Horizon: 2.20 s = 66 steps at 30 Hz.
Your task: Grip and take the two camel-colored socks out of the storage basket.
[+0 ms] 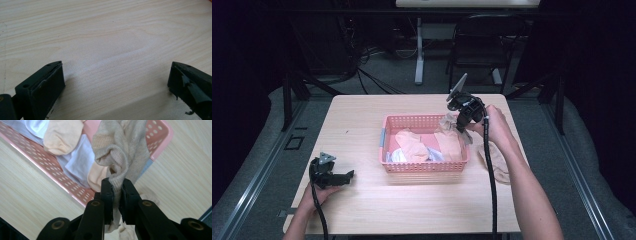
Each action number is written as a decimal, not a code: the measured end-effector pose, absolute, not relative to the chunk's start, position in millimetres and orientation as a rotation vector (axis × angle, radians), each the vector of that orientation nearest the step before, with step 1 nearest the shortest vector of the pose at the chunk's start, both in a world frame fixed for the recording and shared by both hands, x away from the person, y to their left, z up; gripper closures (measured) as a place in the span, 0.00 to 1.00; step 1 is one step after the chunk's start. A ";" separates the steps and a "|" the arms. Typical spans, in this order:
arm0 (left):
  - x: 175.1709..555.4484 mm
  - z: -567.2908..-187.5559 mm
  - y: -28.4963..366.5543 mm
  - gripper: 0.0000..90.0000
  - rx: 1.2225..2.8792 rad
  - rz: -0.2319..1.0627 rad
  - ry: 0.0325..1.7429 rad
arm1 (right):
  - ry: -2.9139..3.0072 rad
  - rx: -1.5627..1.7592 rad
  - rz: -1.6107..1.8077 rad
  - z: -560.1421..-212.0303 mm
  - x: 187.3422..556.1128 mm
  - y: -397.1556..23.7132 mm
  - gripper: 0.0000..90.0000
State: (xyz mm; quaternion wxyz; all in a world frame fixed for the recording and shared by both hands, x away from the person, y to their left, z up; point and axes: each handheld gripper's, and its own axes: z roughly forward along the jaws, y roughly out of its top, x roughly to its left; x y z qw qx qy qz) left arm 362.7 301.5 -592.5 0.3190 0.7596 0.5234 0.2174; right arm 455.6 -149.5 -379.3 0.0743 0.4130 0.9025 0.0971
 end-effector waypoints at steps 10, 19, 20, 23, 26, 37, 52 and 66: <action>362.7 -592.5 301.5 0.01 1.997 0.572 1.377 | 2.657 1.321 0.317 -369.5 447.5 -191.6 0.91; 362.6 -592.5 301.4 0.01 1.997 0.572 1.377 | 2.590 1.428 0.330 -366.0 441.1 -241.1 0.91; 362.5 -592.4 301.4 0.01 1.997 0.573 1.379 | 2.574 1.454 0.328 -367.0 439.8 -251.1 0.91; 362.5 -592.4 301.4 0.01 1.996 0.574 1.378 | 2.569 1.477 0.324 -368.9 438.9 -258.9 0.91; 362.5 -592.4 301.3 0.01 1.996 0.573 1.380 | 2.559 1.510 0.302 -377.6 437.0 -271.6 0.91; 362.4 -592.5 301.3 0.01 1.995 0.575 1.379 | 2.582 1.598 0.262 -436.8 440.2 -289.9 0.91; 362.3 -592.4 301.3 0.01 1.996 0.575 1.379 | 2.611 1.656 0.212 -505.1 442.1 -296.4 0.70; 362.3 -592.4 301.4 0.01 1.996 0.575 1.379 | 2.566 1.693 0.360 -482.9 411.4 -317.5 0.04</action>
